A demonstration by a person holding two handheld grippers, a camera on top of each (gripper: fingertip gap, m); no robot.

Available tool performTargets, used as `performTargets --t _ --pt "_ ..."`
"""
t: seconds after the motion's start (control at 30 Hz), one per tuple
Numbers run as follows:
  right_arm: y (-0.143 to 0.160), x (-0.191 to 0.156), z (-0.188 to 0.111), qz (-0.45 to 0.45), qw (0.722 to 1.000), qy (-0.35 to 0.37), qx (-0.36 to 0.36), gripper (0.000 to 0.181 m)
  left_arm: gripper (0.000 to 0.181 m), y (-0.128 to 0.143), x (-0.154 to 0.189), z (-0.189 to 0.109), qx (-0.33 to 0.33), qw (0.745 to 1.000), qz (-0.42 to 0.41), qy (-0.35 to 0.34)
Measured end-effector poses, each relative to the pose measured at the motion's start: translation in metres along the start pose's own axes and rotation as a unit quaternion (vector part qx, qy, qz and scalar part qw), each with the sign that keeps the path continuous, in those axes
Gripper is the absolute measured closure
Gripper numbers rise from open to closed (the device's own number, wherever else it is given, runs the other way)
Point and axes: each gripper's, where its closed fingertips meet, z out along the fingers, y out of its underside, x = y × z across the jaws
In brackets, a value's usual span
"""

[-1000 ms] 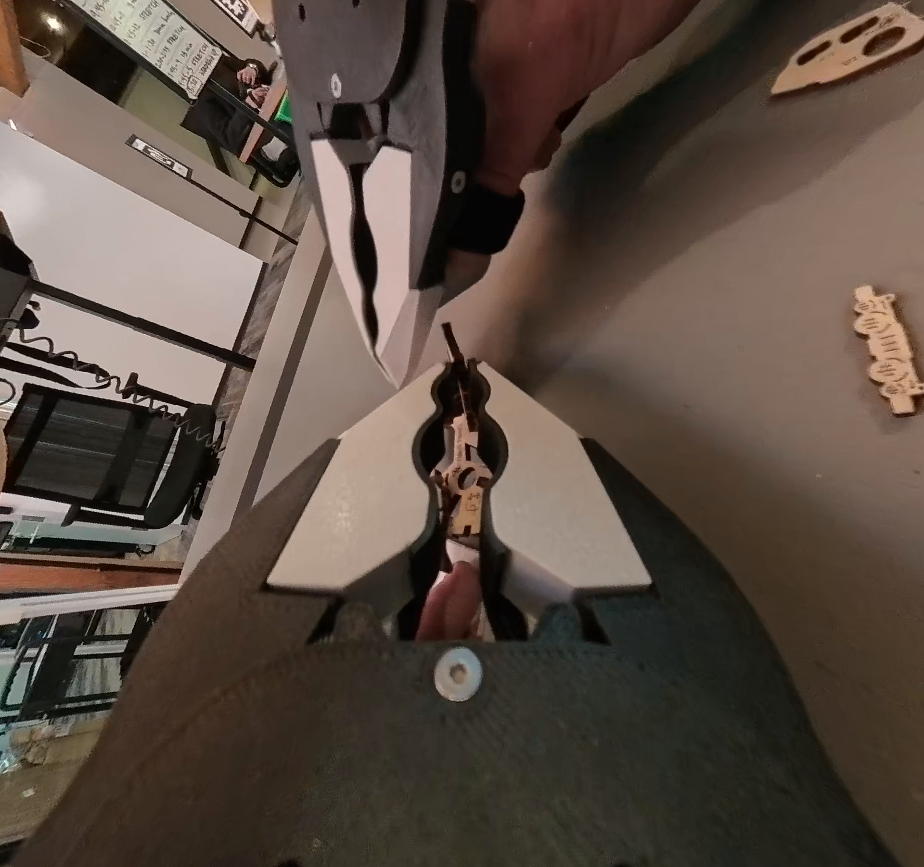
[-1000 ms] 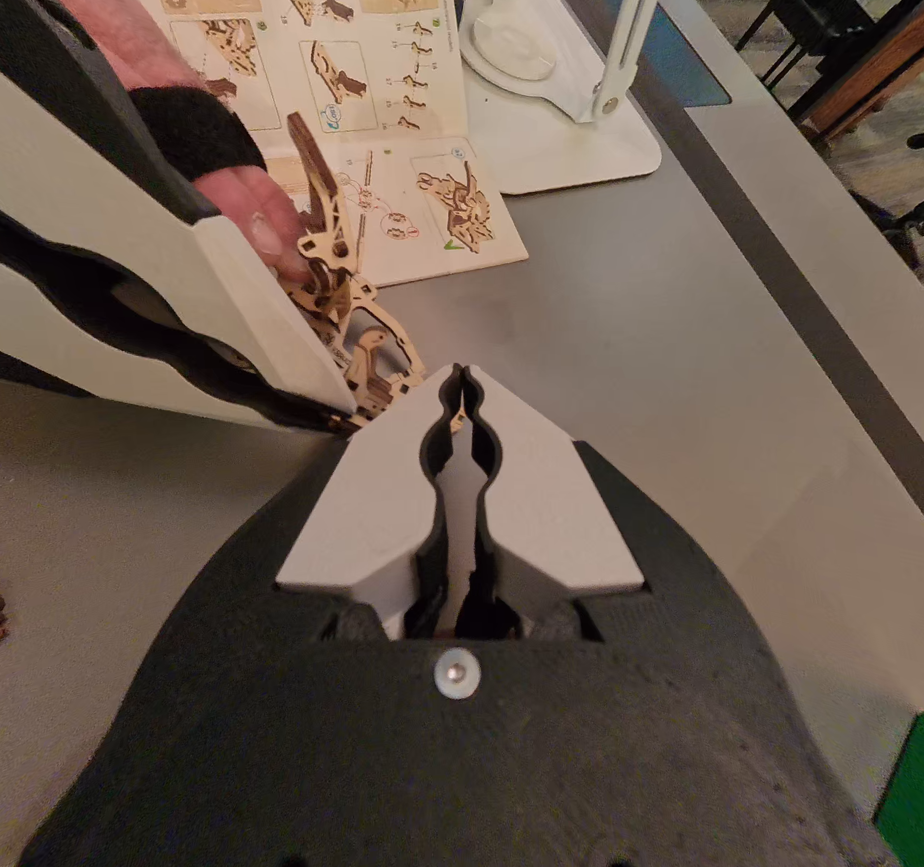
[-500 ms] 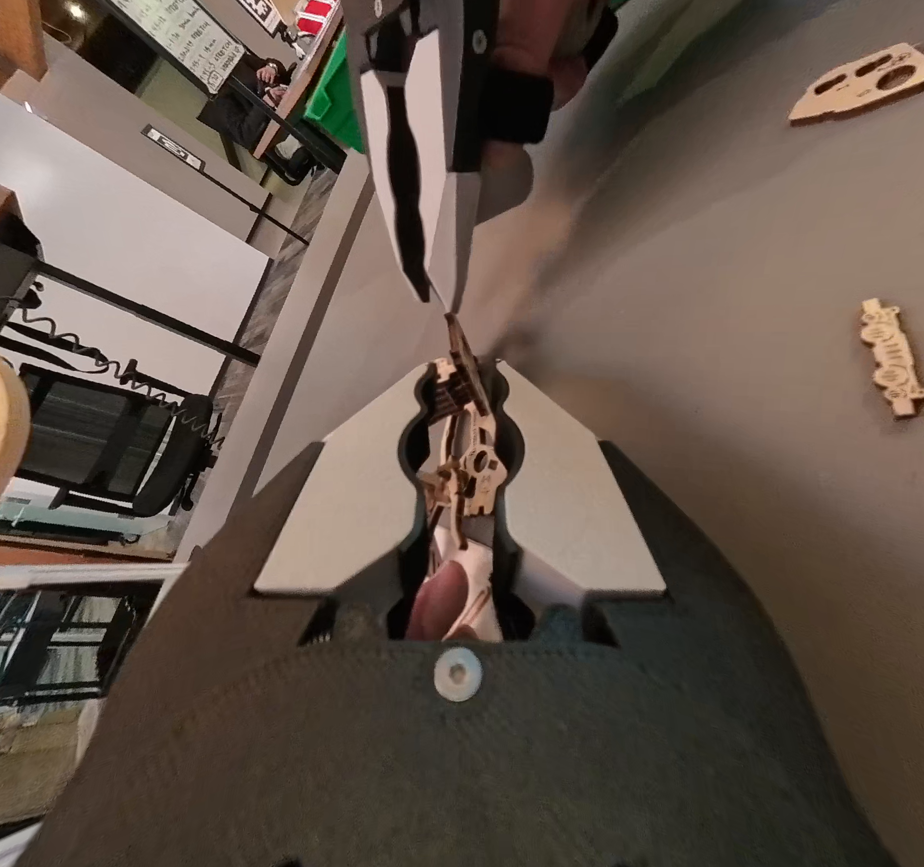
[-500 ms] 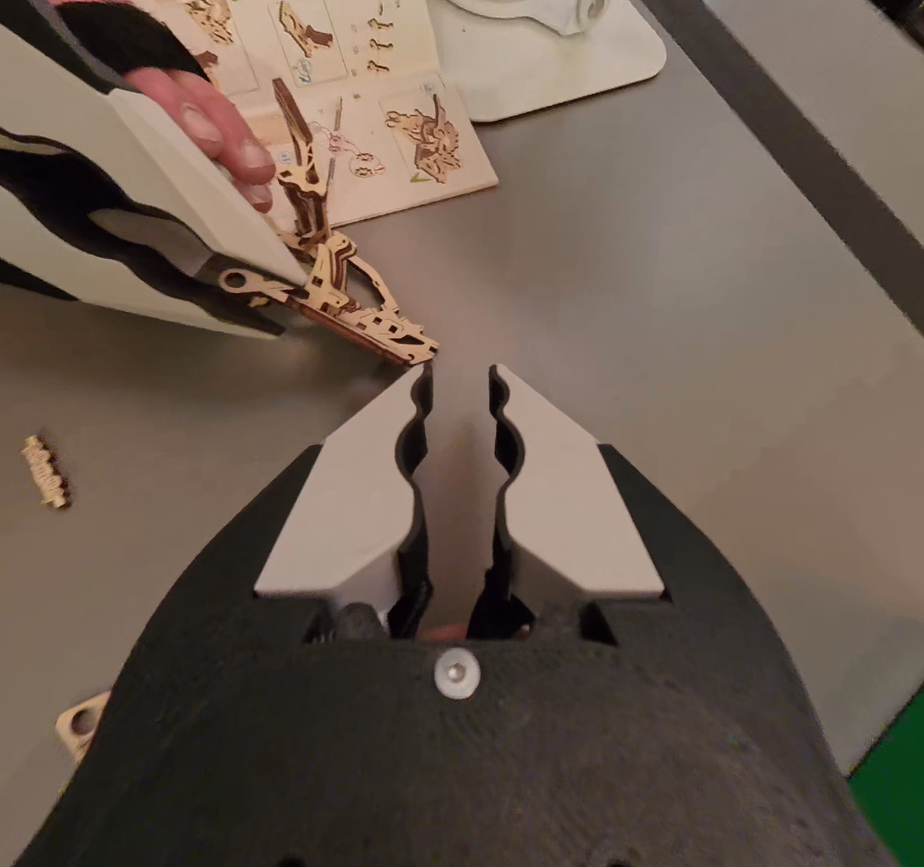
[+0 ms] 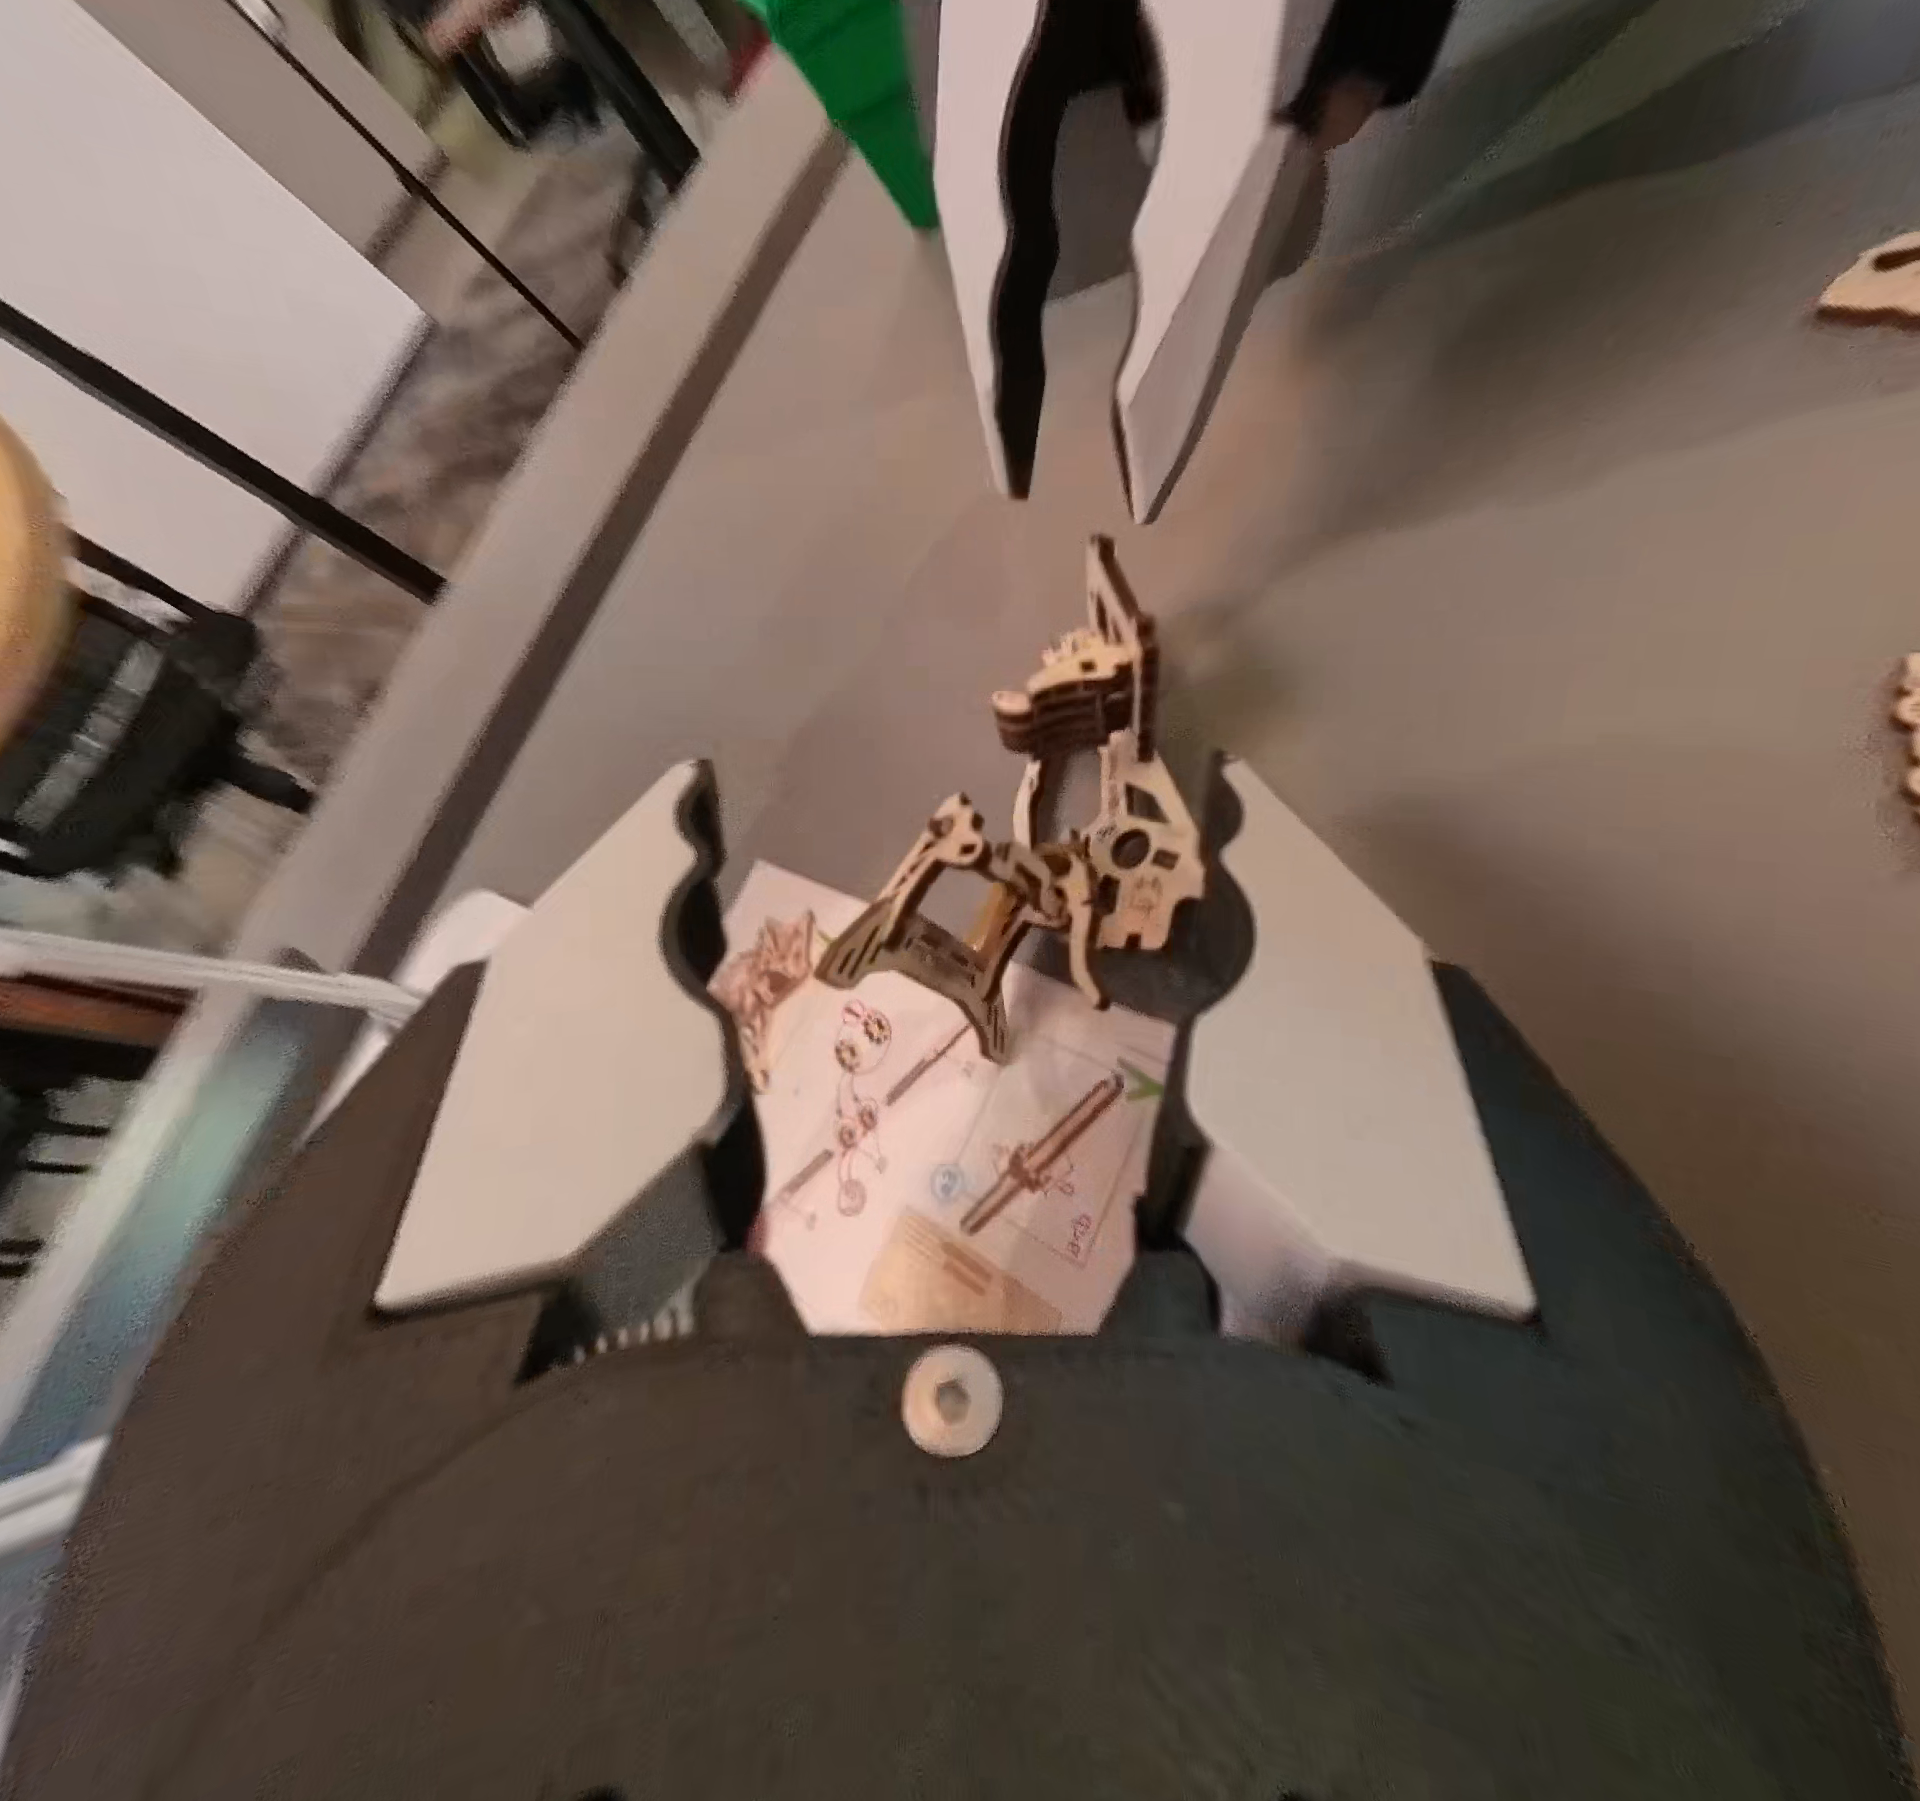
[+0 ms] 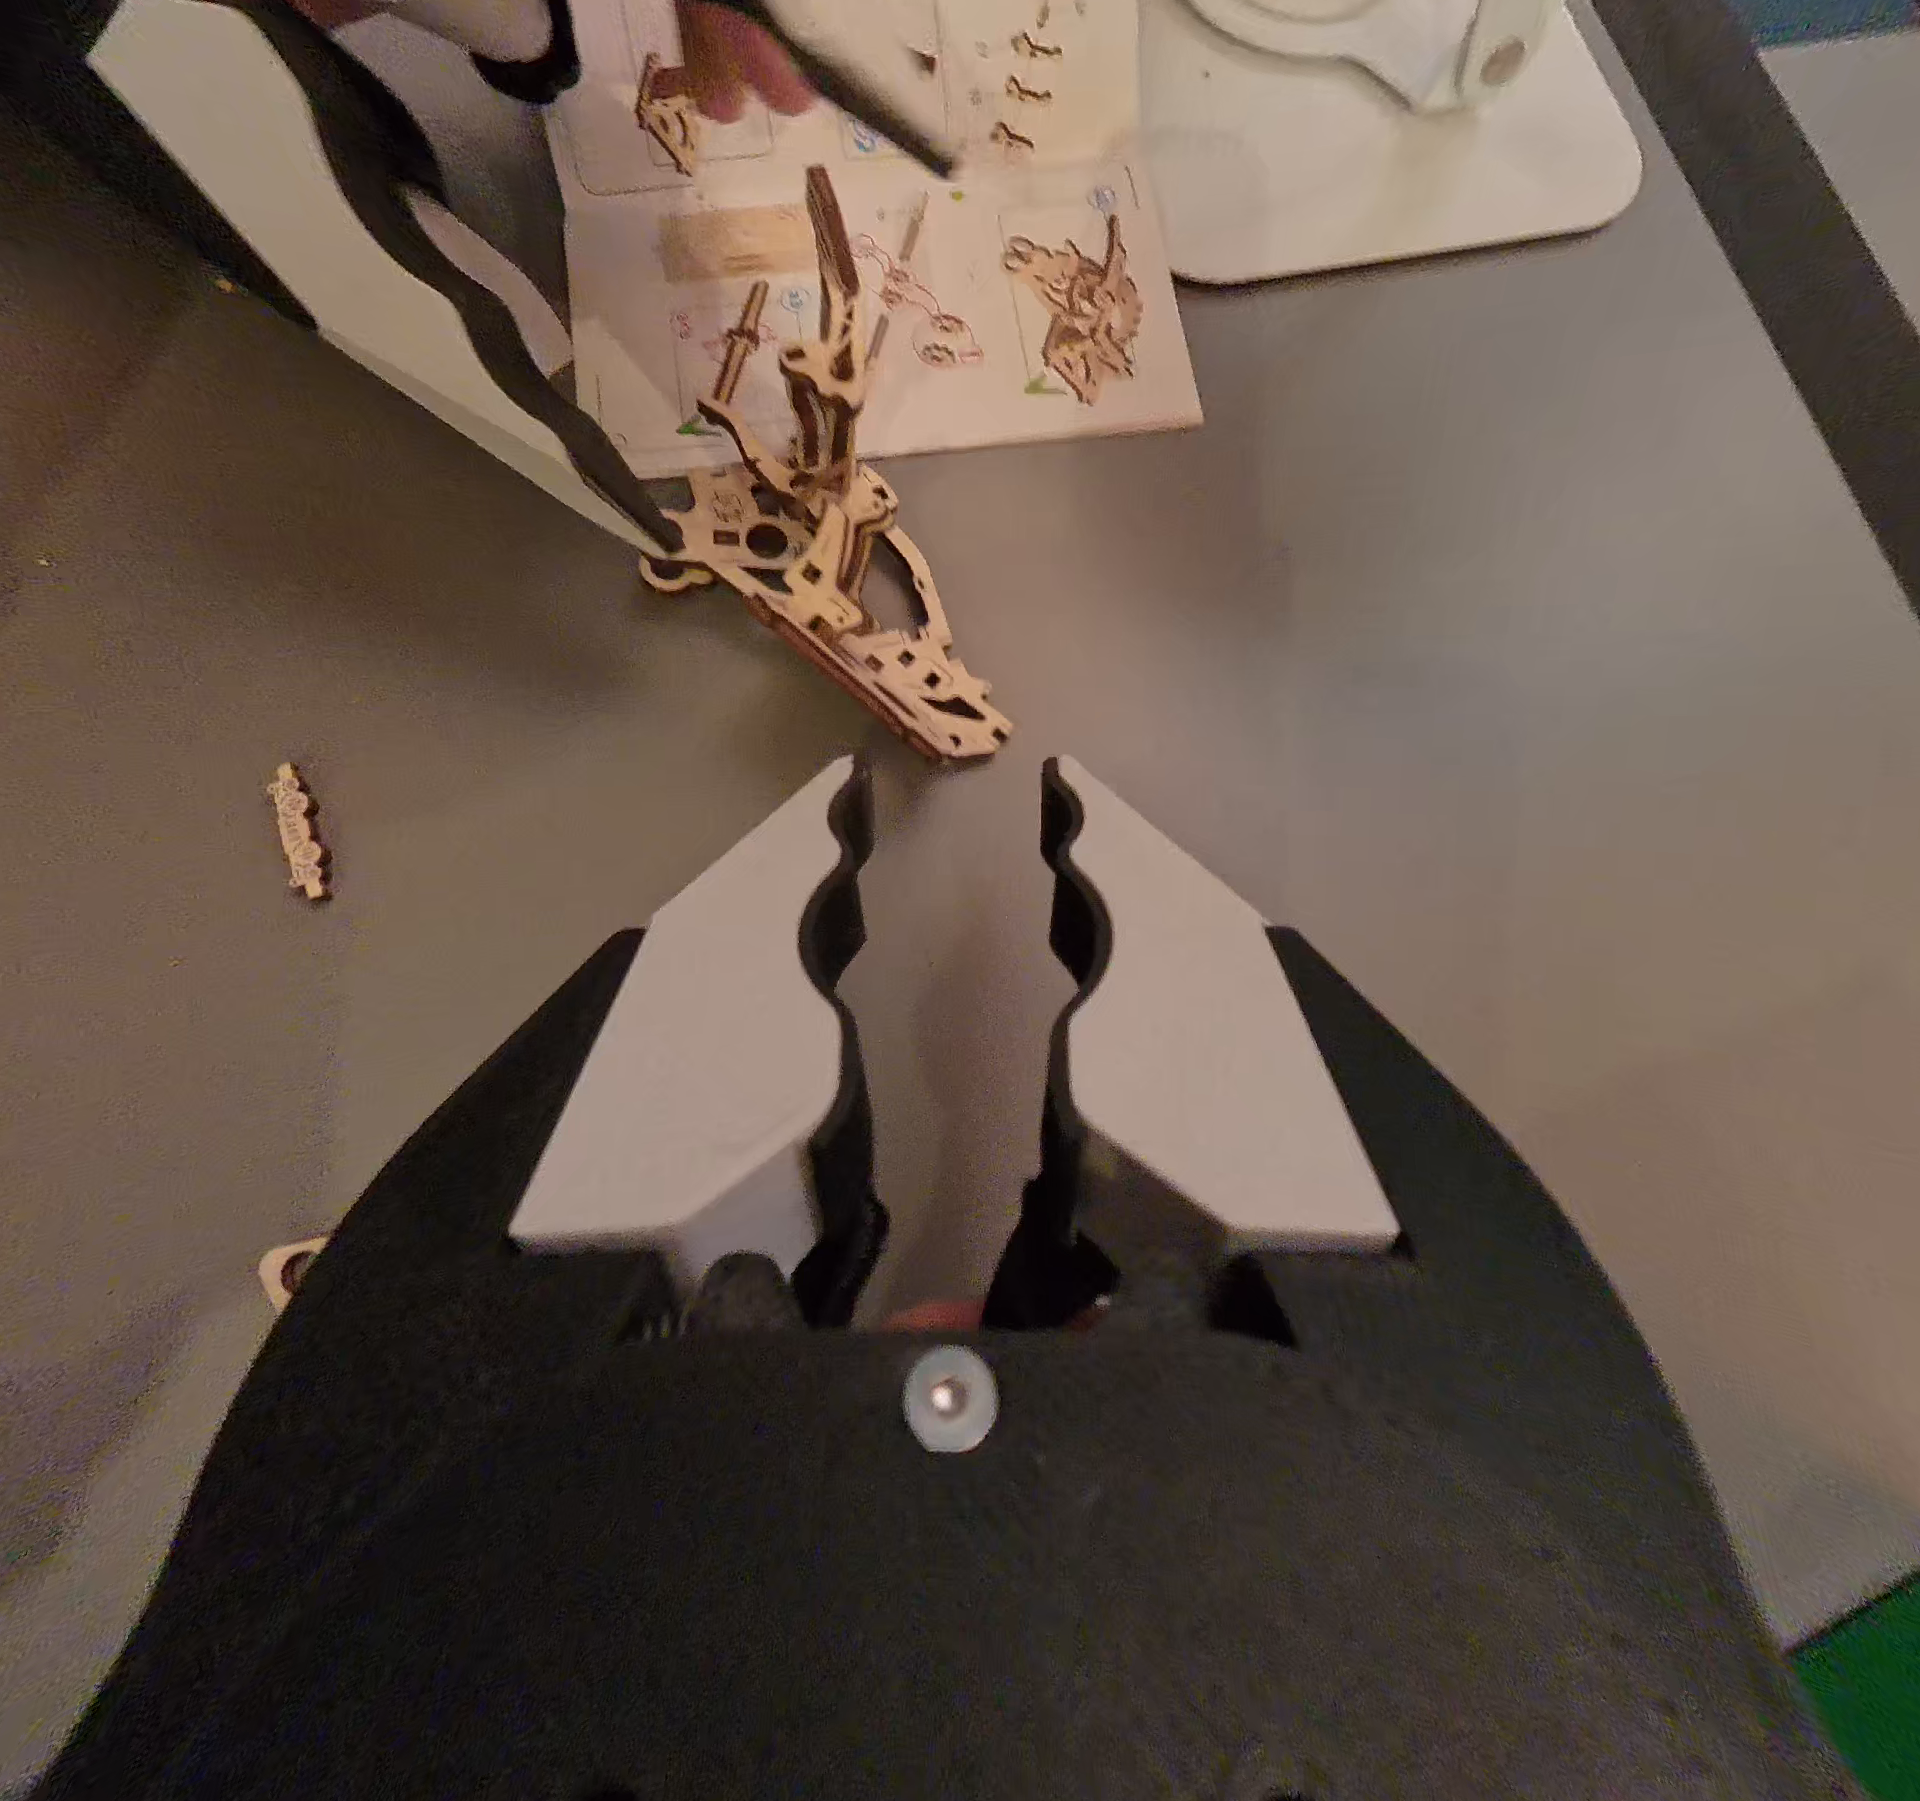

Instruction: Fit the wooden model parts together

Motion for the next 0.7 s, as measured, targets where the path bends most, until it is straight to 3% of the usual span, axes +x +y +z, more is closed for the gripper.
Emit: performTargets --t 0.1,0.3,0.57,0.7 --pt "-0.006 -0.006 0.006 -0.024 0.999 -0.015 -0.024 0.15 0.076 0.013 0.002 0.006 -0.029 0.997 -0.045 0.049" --pt "-0.001 -0.007 0.011 -0.046 0.996 -0.047 -0.068 0.149 0.078 0.033 0.022 0.012 -0.076 0.99 -0.071 0.1" --pt "0.005 -0.011 0.017 -0.019 0.994 -0.078 -0.075 0.149 0.089 0.032 0.028 0.015 -0.078 0.984 -0.097 0.125" --pt "0.009 -0.007 0.011 -0.009 0.993 -0.08 -0.083 0.144 0.09 0.029 0.028 0.015 -0.076 0.987 -0.062 0.124"
